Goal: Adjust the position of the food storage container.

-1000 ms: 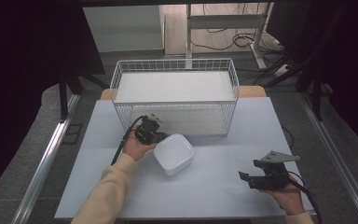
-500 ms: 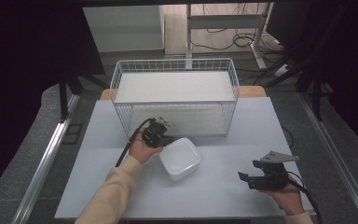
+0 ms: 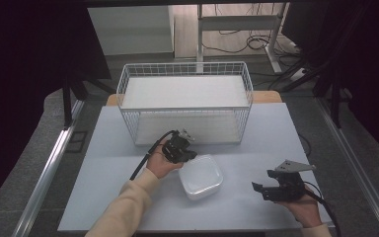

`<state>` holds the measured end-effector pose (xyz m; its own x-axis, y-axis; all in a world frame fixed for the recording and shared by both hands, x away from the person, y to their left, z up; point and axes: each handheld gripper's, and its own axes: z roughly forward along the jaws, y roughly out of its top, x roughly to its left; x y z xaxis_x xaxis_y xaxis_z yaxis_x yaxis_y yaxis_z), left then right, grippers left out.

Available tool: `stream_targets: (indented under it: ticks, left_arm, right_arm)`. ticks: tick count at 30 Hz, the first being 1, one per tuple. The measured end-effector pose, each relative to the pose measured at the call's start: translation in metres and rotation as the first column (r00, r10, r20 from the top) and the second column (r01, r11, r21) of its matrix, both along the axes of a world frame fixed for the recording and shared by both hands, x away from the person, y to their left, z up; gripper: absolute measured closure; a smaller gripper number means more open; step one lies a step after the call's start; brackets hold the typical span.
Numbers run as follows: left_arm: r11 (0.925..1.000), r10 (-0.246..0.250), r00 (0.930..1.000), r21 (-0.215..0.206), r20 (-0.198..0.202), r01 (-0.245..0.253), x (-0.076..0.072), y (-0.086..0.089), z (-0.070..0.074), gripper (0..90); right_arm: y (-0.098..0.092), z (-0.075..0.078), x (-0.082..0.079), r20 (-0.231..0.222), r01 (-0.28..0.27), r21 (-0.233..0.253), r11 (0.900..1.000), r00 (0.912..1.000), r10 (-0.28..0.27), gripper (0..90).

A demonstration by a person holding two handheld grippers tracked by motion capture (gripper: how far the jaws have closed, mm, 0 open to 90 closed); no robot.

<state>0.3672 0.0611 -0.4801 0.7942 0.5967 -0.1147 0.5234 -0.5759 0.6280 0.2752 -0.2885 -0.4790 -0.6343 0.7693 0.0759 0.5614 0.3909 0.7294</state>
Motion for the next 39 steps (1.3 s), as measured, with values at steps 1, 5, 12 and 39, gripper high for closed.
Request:
stream_targets:
  ticks: [1, 5, 12, 39]
  left_arm:
    - [1.0, 0.001, 1.0, 0.0, 0.001, -0.001, 0.0, -0.001, 0.0, 90.0]
    - [0.9999, 0.012, 0.9999, -0.006, 0.007, -0.012, 0.0, -0.001, 0.001, 90.0]
    - [0.9967, 0.065, 0.9973, -0.051, 0.035, -0.063, -0.008, 0.013, 0.014, 90.0]
    - [0.9884, -0.127, 0.9899, -0.091, -0.063, 0.121, -0.134, -0.006, -0.006, 90.0]
  right_arm:
    - [0.0, 0.0, 0.0, 0.001, -0.002, -0.001, 1.0, 1.0, 0.002, 22.9]
    - [-0.001, 0.0, 0.0, 0.001, 0.001, -0.001, 1.0, 1.0, -0.001, 22.9]
    - [-0.001, 0.001, 0.0, 0.004, 0.005, 0.001, 1.0, 1.0, -0.005, 22.9]
    - [0.0, 0.001, -0.002, 0.005, 0.012, 0.003, 1.0, 0.9999, -0.012, 22.9]
